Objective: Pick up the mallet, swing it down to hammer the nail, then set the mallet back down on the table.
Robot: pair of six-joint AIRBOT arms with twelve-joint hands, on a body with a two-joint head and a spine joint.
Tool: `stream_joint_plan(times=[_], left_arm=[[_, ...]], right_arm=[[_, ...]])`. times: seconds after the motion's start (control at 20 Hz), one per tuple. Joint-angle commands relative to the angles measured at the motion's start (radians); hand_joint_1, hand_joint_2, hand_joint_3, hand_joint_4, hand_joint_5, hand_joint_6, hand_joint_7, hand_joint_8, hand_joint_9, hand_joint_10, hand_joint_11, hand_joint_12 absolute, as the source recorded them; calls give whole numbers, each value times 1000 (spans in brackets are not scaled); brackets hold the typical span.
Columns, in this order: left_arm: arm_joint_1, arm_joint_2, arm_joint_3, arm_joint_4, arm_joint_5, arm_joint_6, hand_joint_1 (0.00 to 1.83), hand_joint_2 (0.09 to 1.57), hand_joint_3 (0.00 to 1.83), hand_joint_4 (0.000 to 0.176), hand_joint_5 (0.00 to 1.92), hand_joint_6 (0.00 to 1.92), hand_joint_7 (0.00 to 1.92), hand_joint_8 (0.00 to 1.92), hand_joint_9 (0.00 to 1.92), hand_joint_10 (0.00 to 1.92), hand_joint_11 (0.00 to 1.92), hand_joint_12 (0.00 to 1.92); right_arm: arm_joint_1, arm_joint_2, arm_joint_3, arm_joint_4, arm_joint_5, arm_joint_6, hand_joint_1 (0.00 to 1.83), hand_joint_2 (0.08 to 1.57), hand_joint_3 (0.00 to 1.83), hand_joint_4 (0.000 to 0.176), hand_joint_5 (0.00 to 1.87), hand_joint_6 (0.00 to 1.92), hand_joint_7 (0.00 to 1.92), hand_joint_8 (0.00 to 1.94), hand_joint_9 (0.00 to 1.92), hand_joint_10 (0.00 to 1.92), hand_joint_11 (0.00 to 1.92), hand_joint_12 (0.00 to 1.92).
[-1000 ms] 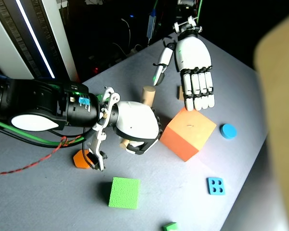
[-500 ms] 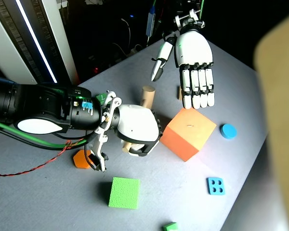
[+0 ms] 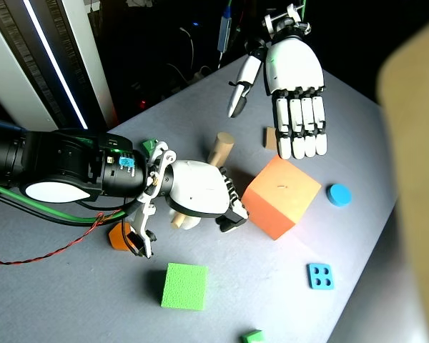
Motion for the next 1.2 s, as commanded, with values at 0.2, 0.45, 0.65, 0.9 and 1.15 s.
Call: stream_joint_plan(times=[0.2, 0.45, 0.65, 0.9, 1.15], left_arm=[[-17, 12, -7, -18, -102, -9, 0, 1216, 5, 0, 32, 8, 2, 0, 0, 0, 0, 0], [-19, 13, -15, -18, -95, -12, 0, 1210, 1, 0, 37, 5, 3, 0, 1, 0, 0, 0], [-19, 14, -19, -18, -95, -13, 0, 1209, 0, 0, 48, 7, 16, 6, 4, 2, 0, 0], [-20, 15, -32, -18, -91, -13, 0, 1211, 1, 0, 46, 5, 22, 7, 16, 6, 0, 0], [-20, 17, -42, -18, -88, -11, 0, 1216, 3, 0, 36, 0, 10, 0, 1, 0, 0, 0]], right_arm=[[3, 25, -6, -2, 108, -4, 570, 1145, 0, 0, 730, 50, 804, 97, 716, 314, 374, 1090], [13, 85, -52, -2, 124, 35, 575, 1152, 0, 0, 623, 0, 691, 0, 649, 66, 229, 1045], [53, 182, -118, -2, 134, 117, 593, 1149, 0, 0, 561, 0, 612, 0, 585, 19, 162, 1040], [165, 367, -211, -2, -81, 489, 574, 1143, 0, 0, 553, 0, 604, 0, 573, 9, 158, 1046], [214, 494, -327, -3, -294, 546, 536, 1150, 0, 0, 579, 16, 627, 11, 593, 12, 145, 1103]])
